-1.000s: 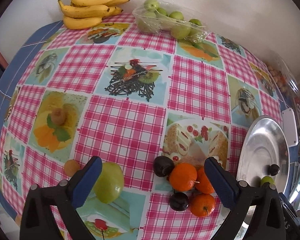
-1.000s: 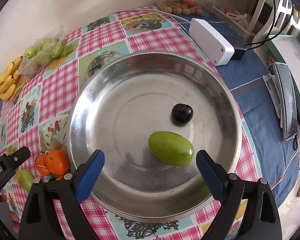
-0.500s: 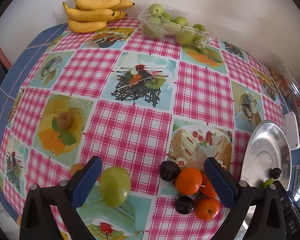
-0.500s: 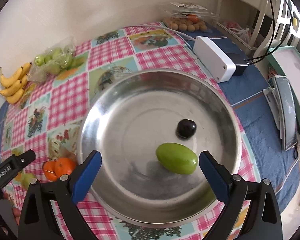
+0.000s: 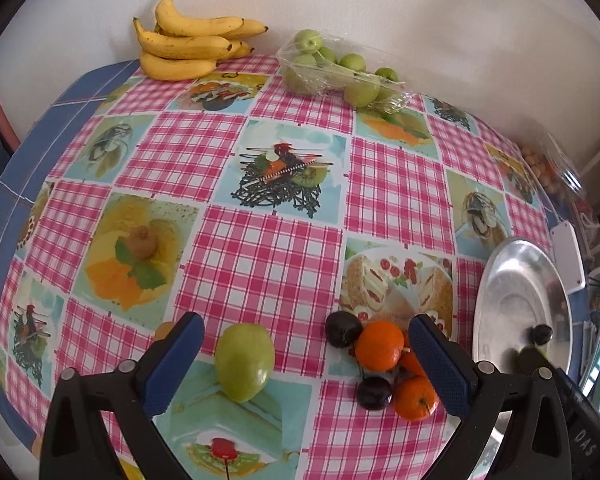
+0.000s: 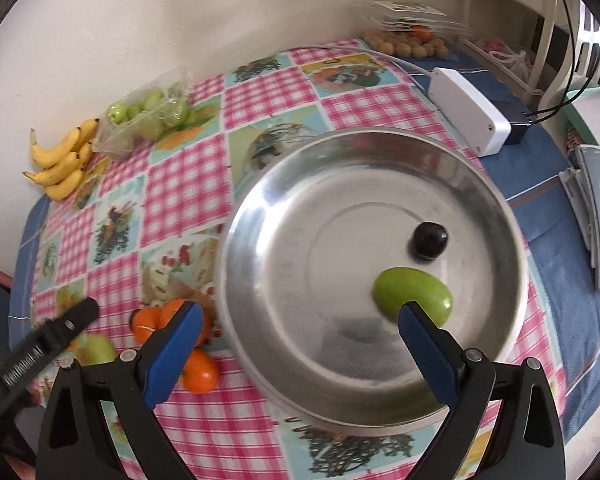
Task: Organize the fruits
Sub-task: 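Withdraw both open tools from the plate back toward the fruit, then grasp the kiwi with the left tool while the right tool grasps an orange, then lift the orange and kiwi and carry both toward the steel plate, then open the left tool over the plate while the right tool releases the orange, then withdraw both open tools from the plate back toward the remaining fruit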
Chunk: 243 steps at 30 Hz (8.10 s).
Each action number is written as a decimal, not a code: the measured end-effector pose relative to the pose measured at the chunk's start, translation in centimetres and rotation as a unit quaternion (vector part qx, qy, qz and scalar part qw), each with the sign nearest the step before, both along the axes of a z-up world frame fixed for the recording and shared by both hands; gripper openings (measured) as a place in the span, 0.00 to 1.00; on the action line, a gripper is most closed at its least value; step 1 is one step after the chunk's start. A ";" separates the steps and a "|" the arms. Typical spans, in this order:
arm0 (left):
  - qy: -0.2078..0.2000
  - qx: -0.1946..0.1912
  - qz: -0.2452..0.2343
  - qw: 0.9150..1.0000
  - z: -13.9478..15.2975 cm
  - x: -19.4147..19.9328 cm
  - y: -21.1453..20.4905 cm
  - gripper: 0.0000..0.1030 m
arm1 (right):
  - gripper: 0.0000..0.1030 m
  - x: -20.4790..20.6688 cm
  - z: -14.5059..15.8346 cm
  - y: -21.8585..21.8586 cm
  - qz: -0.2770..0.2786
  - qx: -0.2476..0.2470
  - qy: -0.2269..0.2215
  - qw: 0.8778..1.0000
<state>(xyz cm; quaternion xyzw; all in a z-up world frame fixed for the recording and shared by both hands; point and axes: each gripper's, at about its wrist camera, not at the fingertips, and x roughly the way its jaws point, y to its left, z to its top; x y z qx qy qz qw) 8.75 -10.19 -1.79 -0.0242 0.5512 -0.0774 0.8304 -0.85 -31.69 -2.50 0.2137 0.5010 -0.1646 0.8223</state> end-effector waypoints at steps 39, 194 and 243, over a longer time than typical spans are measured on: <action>0.056 -0.028 0.056 0.996 -2.5 1.6 13.2 1.00 | 0.95 2.5 -1.2 10.6 0.085 0.042 0.016 0.995; 0.030 -0.085 -0.183 0.979 -2.1 -5.6 -12.7 0.28 | 0.38 -4.9 -3.5 -4.5 -0.073 0.106 0.067 0.989; 0.043 -0.040 -0.072 0.996 -0.8 -1.8 -3.8 0.51 | 0.38 -4.4 -0.6 -4.1 -0.070 0.077 0.033 0.994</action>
